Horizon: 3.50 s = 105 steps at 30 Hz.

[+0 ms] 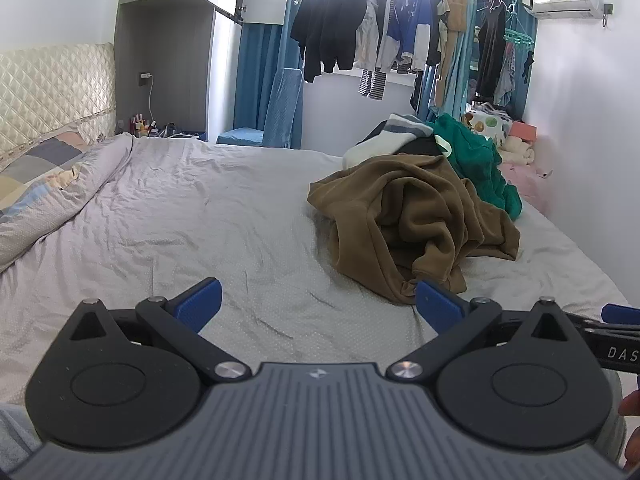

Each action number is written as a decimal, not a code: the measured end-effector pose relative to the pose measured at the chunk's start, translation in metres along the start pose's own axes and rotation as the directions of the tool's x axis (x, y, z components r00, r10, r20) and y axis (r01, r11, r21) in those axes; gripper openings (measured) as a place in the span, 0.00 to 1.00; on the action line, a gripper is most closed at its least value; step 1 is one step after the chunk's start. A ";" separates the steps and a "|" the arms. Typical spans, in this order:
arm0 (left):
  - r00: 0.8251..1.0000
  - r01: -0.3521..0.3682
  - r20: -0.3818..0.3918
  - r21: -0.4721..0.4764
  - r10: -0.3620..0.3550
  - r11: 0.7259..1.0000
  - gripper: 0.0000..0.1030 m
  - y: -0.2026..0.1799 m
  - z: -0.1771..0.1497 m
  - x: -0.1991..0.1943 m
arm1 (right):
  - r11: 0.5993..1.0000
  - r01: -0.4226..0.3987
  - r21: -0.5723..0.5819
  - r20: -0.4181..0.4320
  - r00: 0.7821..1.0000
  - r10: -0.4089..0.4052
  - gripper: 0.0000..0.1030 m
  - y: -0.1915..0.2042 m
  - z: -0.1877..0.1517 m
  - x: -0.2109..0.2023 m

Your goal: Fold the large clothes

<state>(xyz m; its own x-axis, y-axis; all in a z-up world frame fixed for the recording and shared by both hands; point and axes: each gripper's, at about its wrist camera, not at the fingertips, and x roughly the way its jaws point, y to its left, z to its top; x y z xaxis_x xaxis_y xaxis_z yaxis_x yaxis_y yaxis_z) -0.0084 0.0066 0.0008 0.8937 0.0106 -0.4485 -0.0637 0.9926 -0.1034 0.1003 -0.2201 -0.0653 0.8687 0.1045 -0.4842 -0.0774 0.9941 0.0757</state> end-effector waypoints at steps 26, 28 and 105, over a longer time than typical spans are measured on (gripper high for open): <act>1.000 -0.006 -0.004 0.002 0.006 1.000 1.00 0.000 -0.001 -0.002 | 1.000 -0.008 0.003 0.003 1.000 0.008 1.00 0.003 -0.003 -0.002; 1.000 -0.005 -0.004 0.002 0.005 1.000 1.00 0.000 -0.001 -0.002 | 1.000 -0.008 0.004 0.003 1.000 0.008 1.00 0.002 -0.003 -0.002; 0.965 0.069 -0.237 -0.166 -0.108 0.984 0.47 -0.048 0.030 0.469 | 0.987 -0.150 0.065 -0.191 0.969 0.159 0.89 -0.071 0.100 0.369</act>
<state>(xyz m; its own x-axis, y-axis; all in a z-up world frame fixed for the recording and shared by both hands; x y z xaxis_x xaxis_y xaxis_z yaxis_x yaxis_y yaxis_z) 0.4272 -0.0328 -0.1783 0.7644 -0.1256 -0.6324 -0.0744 0.9571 -0.2800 0.4749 -0.2551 -0.1621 0.7358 0.2650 -0.6232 -0.1748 0.9634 0.2033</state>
